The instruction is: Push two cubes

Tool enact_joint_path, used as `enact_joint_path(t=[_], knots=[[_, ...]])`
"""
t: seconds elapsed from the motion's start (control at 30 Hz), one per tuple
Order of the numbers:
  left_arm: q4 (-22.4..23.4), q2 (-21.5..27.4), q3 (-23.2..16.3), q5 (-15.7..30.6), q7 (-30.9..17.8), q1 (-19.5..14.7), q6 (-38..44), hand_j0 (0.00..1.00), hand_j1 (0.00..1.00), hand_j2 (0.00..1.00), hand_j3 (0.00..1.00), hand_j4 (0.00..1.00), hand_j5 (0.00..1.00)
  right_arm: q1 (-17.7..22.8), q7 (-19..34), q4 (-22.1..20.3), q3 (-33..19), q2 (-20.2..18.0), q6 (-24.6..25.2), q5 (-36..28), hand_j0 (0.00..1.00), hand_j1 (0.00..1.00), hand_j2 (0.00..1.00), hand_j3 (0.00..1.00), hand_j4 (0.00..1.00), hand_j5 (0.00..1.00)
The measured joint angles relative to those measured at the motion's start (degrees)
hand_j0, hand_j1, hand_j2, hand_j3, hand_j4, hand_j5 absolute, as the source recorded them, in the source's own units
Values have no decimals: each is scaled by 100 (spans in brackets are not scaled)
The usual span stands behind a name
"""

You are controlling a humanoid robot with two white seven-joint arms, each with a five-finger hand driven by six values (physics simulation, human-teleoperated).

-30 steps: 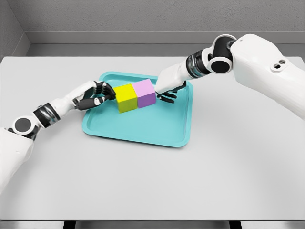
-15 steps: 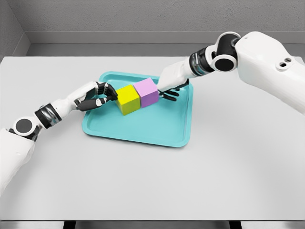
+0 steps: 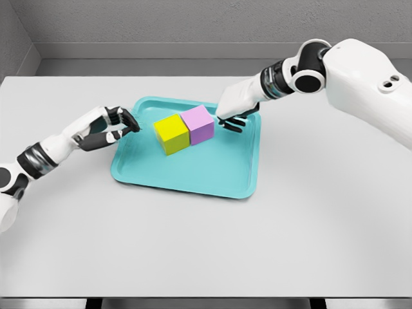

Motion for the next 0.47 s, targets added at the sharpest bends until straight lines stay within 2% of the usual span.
enact_joint_path(t=[0.03,0.07,0.1,0.13,0.2,0.3,0.47], knots=[[-214,251,4,173,0,88,3,48,48,48,48,48,48,-18,0,-1,-2,-36,-1,3,14,14,14,14,14,14],[-394,463,10,293,0,202,2,59,59,59,59,59,59,-26,0,-2,-4,-78,0,0,14,14,14,14,14,14],[-520,649,50,364,0,396,1,100,100,100,100,100,100,-44,0,-3,-5,-134,0,-1,14,14,14,14,14,14],[-615,790,141,402,0,580,0,100,100,100,100,100,100,-88,0,-3,-9,-197,0,0,14,14,14,14,14,14],[-803,952,275,346,0,624,5,100,100,100,100,100,100,-106,0,-3,-15,-331,0,-1,15,15,15,15,15,15],[-1031,1035,382,-43,0,642,3,100,100,100,100,100,100,-62,0,14,-35,-570,0,-8,15,15,15,15,15,15],[-1091,1058,464,-370,0,694,1,100,100,100,100,100,100,114,0,411,-298,-1118,-4,0,18,18,18,18,18,18]])
